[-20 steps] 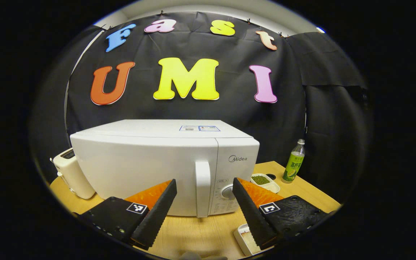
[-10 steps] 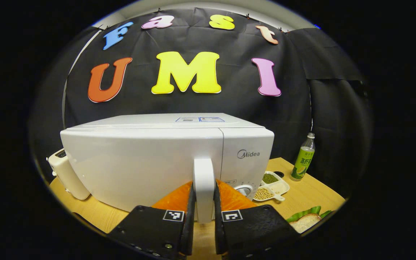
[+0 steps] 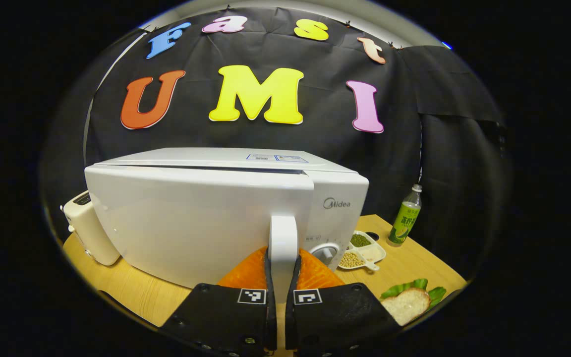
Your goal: Open the microwave oven with the left hand, put the food in, and close the microwave oven.
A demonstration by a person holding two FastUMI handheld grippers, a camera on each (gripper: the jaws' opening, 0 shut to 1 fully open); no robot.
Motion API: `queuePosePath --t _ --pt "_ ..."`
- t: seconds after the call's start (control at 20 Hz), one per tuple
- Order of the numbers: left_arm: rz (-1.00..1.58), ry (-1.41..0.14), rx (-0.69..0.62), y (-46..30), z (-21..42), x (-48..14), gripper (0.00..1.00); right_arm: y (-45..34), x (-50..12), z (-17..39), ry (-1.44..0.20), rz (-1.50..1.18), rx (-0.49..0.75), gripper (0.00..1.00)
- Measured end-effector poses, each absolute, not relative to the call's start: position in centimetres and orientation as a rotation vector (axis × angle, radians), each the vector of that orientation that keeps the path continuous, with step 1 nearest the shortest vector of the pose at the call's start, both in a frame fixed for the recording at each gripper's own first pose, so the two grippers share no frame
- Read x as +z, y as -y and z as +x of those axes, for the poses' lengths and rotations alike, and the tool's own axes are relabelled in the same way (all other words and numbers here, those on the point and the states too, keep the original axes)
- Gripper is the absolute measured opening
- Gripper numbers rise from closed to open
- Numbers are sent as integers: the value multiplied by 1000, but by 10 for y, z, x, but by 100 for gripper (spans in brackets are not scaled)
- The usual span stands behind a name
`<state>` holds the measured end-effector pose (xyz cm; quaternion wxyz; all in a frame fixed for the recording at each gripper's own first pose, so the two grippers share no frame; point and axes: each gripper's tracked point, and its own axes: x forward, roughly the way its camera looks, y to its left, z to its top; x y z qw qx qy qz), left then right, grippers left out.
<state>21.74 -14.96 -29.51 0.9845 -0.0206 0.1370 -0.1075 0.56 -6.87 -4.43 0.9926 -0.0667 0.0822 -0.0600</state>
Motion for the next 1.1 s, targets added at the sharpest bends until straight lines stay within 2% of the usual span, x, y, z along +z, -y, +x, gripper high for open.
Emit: queuePosePath --t 0.05,0.1,0.15,0.25,0.3,0.35,0.4,0.45,0.5,0.55,0.6,0.65,0.7,0.75,0.8,1.1 --pt "-41 -284 -225 146 207 -298 14 66 -45 6 -164 -143 -108 100" --pt "-42 -286 -234 143 197 -295 6 61 -49 8 -165 -148 -94 100" --pt "-42 -293 -239 139 187 -298 6 57 -51 9 -166 -144 -80 92" --pt "-28 -294 -243 130 167 -295 6 48 -55 11 -172 -136 -51 92" --pt "-23 -296 -239 125 159 -295 8 44 -58 12 -174 -131 -36 100" --pt "-18 -301 -239 120 150 -295 11 40 -59 12 -175 -128 -23 92" --pt "-1 -302 -242 117 143 -295 5 38 -62 12 -178 -127 -14 92" --pt "17 -302 -243 114 138 -294 18 36 -64 10 -179 -126 -6 100" --pt "30 -298 -233 106 135 -293 22 33 -64 10 -178 -122 1 92" --pt "29 -293 -231 102 132 -292 26 30 -64 8 -178 -119 9 92" --pt "35 -286 -210 93 129 -286 36 28 -66 7 -180 -117 17 100" --pt "30 -277 -204 87 129 -282 35 26 -68 5 -186 -116 24 92" --pt "18 -265 -190 80 128 -277 59 24 -70 4 -188 -114 29 100" --pt "8 -259 -183 75 128 -274 80 22 -70 2 -189 -112 33 100" --pt "1 -285 -188 75 123 -276 98 21 -72 1 -189 -110 38 92" --pt "32 -296 -177 57 99 -274 98 13 -80 -5 -197 -98 51 92"
